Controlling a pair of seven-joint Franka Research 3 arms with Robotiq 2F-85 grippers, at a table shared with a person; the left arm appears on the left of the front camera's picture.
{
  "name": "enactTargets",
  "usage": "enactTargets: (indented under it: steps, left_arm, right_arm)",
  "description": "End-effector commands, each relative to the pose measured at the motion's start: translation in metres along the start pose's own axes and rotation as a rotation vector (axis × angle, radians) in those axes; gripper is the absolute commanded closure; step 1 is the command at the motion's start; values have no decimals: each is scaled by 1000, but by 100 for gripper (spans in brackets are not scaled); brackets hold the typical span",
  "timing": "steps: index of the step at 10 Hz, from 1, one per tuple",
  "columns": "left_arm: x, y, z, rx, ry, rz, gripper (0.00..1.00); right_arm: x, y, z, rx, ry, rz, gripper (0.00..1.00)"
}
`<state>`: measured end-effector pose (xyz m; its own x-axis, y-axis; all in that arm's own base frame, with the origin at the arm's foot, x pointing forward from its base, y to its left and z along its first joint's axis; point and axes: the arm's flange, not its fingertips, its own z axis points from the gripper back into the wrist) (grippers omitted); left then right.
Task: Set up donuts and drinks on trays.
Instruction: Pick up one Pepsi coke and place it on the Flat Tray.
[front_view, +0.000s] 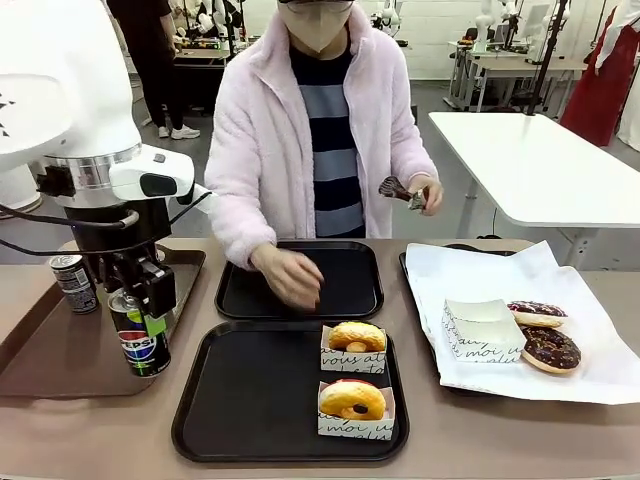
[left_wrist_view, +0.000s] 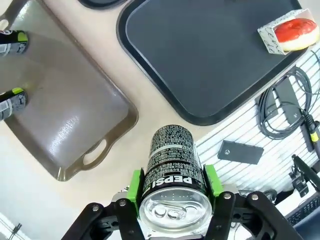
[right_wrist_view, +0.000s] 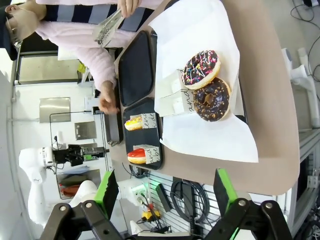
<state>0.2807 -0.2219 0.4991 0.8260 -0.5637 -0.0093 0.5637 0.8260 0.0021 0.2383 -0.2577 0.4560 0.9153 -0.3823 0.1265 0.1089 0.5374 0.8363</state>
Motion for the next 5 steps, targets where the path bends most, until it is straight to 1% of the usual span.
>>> enactTargets:
  steps: [1,2,3,4,5]
  left_arm:
    - [14,-3,-9,-21,-57,48,41]
    - [33,-14,-21,-19,-126,119,41]
    - [47,-28,-37,-36,-113,135,41]
    - [67,-34,-48,-4,-125,152,41]
    - [78,-42,-57,-15,-105,149,41]
  right_arm:
    - [-2,1,2,-2,10,-10,0]
    - [-2,1,2,-2,10,-10,0]
    - [-2,1,2,-2,10,-10,0]
    - [-2,1,2,-2,10,-10,0]
    - [-2,1,2,-2,10,-10,0]
